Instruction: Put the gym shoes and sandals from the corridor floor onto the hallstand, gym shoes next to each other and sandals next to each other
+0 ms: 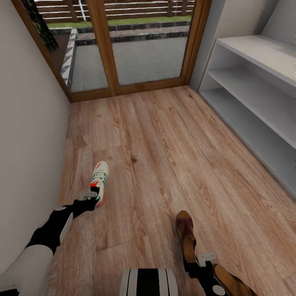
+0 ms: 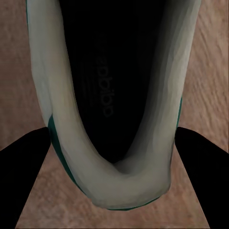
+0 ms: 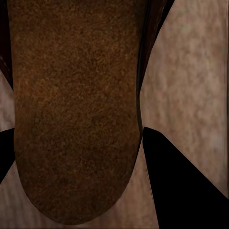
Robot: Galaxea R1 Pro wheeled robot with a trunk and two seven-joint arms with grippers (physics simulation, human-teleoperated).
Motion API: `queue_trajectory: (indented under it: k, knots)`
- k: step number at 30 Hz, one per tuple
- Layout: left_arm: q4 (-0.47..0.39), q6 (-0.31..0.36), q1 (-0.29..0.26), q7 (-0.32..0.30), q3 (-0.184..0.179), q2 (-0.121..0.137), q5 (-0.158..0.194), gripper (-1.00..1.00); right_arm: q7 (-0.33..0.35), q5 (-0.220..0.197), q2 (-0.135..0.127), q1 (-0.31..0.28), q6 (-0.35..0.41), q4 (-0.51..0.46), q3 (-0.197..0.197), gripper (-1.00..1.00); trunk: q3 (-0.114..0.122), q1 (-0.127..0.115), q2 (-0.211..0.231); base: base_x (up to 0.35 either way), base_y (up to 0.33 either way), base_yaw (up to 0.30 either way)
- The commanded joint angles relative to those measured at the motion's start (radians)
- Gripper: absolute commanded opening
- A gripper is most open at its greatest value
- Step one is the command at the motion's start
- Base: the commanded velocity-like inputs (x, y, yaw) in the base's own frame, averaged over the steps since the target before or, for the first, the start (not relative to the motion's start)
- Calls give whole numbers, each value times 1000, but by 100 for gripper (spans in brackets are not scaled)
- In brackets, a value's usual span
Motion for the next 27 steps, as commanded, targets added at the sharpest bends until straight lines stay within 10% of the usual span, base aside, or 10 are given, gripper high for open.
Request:
queue_trajectory:
  k: [1,12,13,27]
  knots:
    - [-3,4,5,-9,11,1,-2,-100,1,7,0,0,-4,0,-3,-100,3,-1,0,0,0,0]
    - [9,-150,173,-1,46,29,-4,-100,-1,7,0,0,-7,-67,-3,-100,46,-6,3,0,0,0]
    - [11,-207,249,1,106,29,-4,-100,-1,8,-2,0,-8,-69,-3,-100,52,-6,3,0,0,-84]
    - [53,-343,378,4,169,29,-3,-100,1,12,-18,1,-39,-66,1,-100,127,-12,6,0,0,-94]
